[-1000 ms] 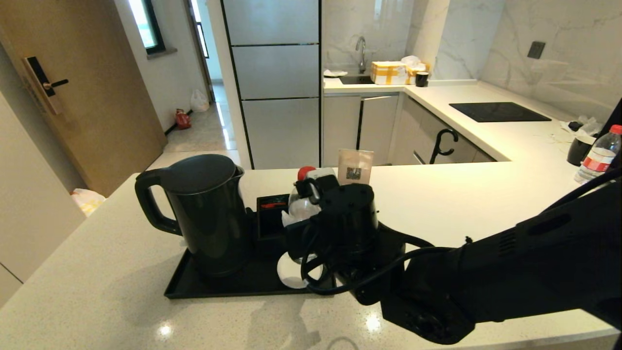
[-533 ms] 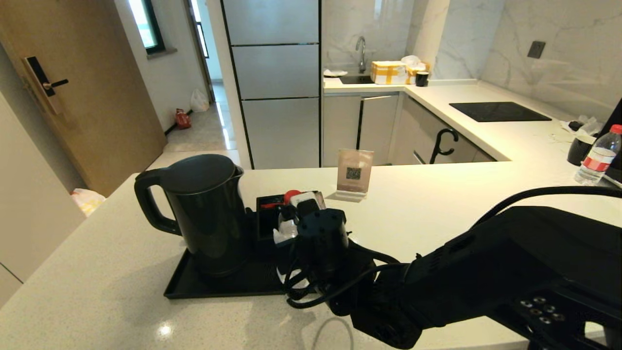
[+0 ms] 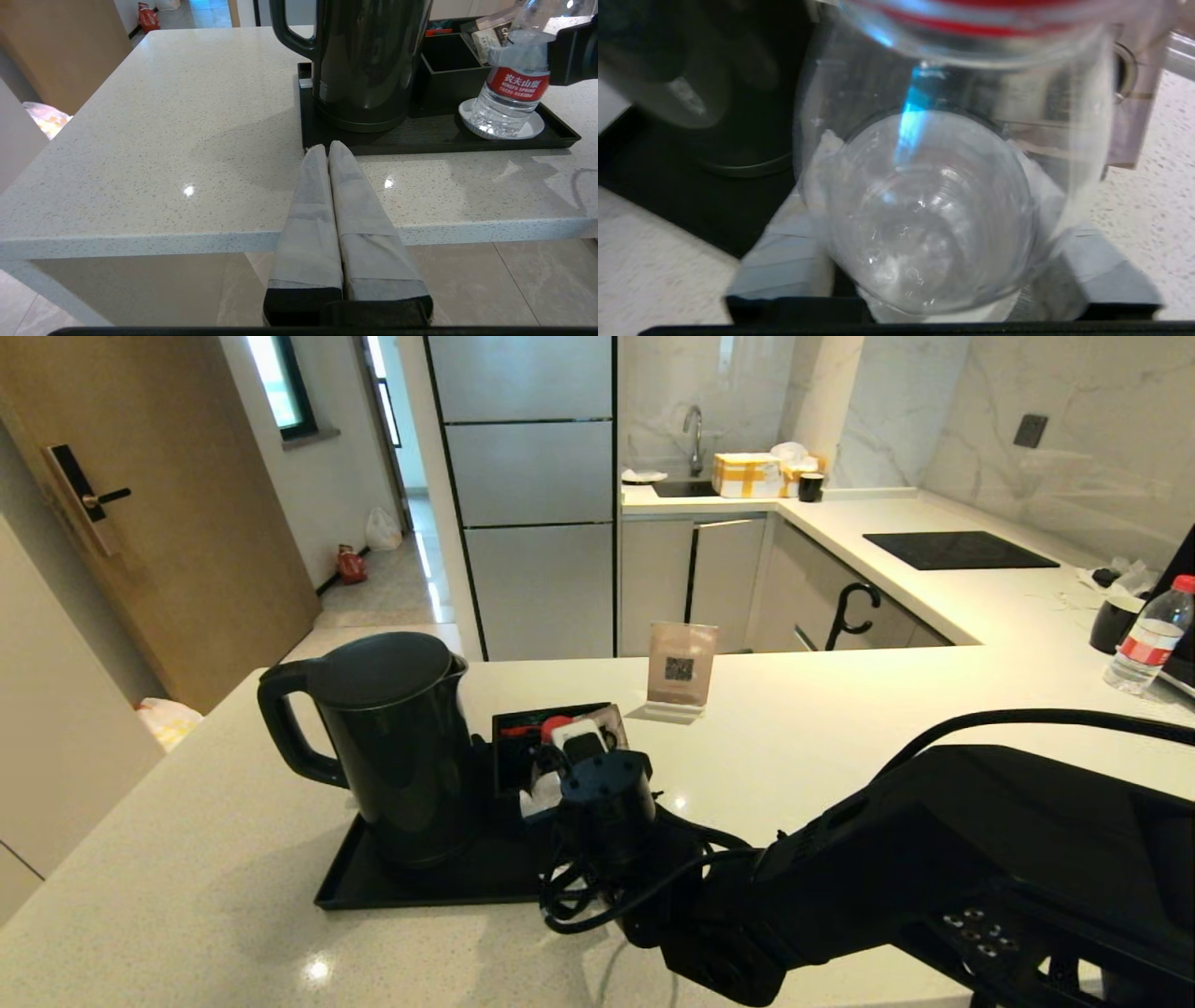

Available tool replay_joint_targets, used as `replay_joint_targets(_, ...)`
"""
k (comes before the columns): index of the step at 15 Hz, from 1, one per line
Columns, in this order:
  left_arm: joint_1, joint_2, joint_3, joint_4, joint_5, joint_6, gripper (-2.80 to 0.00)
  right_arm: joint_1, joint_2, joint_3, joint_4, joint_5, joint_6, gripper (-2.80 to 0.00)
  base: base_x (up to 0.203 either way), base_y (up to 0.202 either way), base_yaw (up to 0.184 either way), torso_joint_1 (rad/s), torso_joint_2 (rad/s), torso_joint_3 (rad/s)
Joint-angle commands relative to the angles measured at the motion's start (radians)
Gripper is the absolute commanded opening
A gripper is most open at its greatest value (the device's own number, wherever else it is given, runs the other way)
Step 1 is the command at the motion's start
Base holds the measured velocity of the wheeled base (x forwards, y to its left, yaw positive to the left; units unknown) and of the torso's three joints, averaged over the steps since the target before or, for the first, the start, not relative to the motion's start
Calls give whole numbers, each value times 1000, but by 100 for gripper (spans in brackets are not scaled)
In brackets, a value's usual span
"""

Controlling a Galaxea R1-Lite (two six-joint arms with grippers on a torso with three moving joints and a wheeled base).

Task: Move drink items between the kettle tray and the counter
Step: Return the bottled water to its original position

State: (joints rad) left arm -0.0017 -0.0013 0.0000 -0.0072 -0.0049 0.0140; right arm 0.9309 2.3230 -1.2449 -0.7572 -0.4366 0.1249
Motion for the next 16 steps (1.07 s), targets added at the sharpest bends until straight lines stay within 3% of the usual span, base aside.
replay_joint_targets(1,0,1,0,0,0,0,-280,-1,-4,1,-5,-2,1,0,0,0,0,0,0,0)
replay_joint_targets(10,0,1,0,0,0,0,-280,-1,-49,62,-14,17,7,0,0,0,0,0,0,0)
replay_joint_targets(16,0,1,0,0,0,0,-280,2,-321,246,69,173,6,0,0,0,0,0,0,0)
